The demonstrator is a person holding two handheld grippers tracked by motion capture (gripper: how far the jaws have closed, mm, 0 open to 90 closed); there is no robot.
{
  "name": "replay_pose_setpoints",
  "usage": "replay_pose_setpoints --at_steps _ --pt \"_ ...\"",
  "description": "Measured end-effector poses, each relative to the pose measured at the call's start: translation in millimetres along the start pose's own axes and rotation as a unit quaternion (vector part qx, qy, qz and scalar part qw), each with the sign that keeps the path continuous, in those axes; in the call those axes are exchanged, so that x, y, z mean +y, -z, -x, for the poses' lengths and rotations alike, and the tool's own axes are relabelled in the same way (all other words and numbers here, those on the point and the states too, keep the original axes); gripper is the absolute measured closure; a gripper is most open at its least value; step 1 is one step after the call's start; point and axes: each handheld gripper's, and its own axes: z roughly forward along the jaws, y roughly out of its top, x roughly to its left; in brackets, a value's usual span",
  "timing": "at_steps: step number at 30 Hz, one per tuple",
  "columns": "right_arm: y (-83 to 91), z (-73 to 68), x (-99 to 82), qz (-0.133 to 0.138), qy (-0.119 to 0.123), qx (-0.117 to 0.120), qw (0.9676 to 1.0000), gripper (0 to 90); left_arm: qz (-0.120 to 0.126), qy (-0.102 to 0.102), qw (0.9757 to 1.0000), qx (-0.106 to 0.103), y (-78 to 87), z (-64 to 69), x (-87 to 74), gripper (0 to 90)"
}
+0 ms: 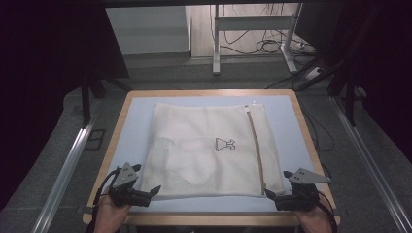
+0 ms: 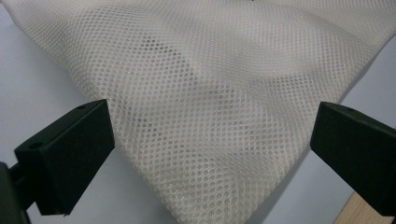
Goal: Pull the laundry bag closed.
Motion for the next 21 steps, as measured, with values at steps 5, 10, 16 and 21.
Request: replay_pose_setpoints --at_steps 5,10,16,21 --pt "-1.1 1.3 -1.0 -0.008 0.002 0.001 1.0000 6.2 0.001 0.002 1.0000 -0.001 -0.5 0.1 0.4 0.0" --pt "-4.1 2.5 -1.9 -0.015 -0.005 0.010 0.9998 5.8 -0.001 -0.001 1.0000 0.000 -1.5 1.0 0.7 0.0" --pt "-5.6 0.1 -1.6 -0.023 0.002 0.013 0.9997 6.2 -0.003 -0.001 1.0000 0.002 -2.2 0.9 0.5 0.5" --pt "-7.4 -0.7 -1.6 -0.031 0.004 0.016 0.9994 6.5 -0.006 -0.004 1.0000 0.002 -3.0 1.4 0.5 0.6"
